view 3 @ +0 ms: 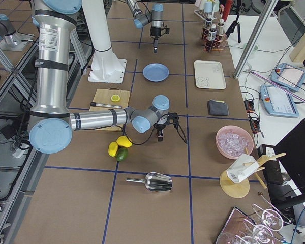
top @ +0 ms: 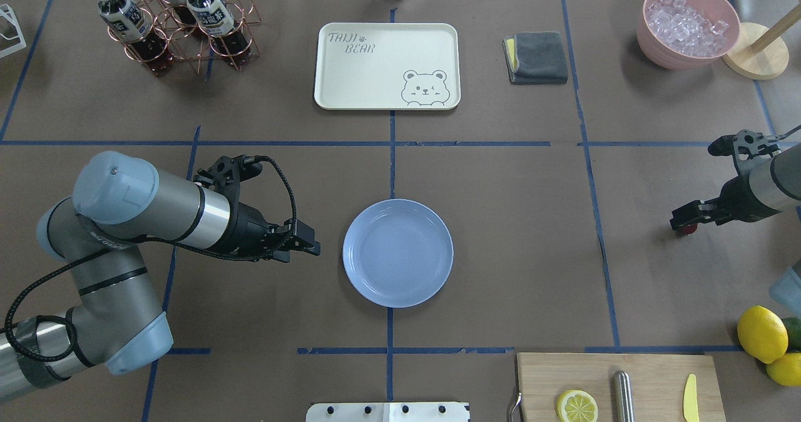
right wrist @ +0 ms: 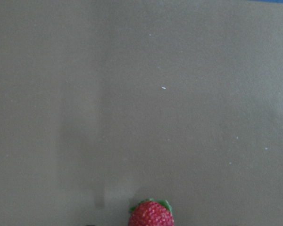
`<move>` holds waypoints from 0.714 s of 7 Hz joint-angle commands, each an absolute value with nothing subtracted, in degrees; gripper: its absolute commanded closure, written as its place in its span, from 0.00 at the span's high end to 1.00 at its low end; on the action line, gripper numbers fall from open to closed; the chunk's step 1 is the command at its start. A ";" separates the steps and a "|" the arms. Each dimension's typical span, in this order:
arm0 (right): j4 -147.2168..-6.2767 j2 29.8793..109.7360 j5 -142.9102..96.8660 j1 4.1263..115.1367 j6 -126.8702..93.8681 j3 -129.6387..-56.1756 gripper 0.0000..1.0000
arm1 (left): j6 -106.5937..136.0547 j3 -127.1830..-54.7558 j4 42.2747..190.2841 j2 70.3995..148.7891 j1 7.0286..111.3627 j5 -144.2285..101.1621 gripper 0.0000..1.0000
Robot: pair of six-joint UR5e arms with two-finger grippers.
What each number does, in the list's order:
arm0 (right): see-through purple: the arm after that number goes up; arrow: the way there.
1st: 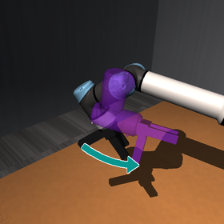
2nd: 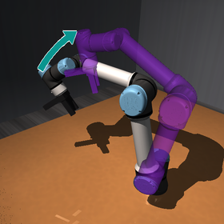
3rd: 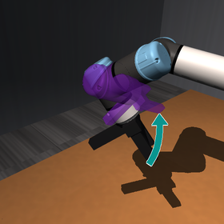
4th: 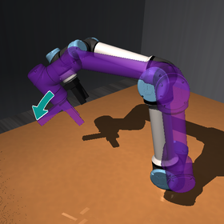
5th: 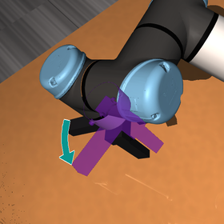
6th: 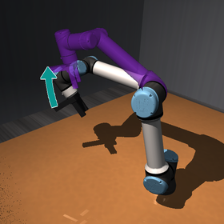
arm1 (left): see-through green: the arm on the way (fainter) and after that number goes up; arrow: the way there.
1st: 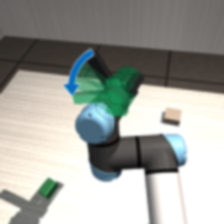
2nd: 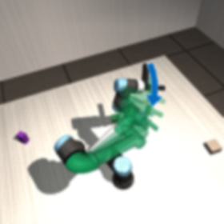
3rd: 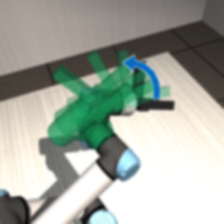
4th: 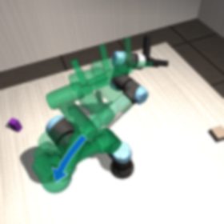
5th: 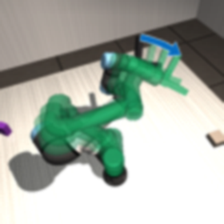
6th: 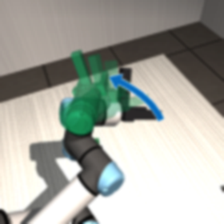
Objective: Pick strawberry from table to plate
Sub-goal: 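Release the plate with the left gripper while the right gripper grasps the strawberry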
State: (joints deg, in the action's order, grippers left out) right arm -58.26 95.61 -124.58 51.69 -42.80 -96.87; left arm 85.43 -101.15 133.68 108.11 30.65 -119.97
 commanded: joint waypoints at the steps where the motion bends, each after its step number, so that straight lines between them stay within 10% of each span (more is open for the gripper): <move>1: -58.27 94.31 -124.45 51.07 -42.80 -95.46 0.91 | 85.43 -101.16 133.68 108.02 30.67 -119.97 0.69; 5: -58.27 94.22 -124.54 50.80 -42.80 -95.10 0.64 | 85.43 -101.16 133.68 108.02 30.67 -119.97 0.69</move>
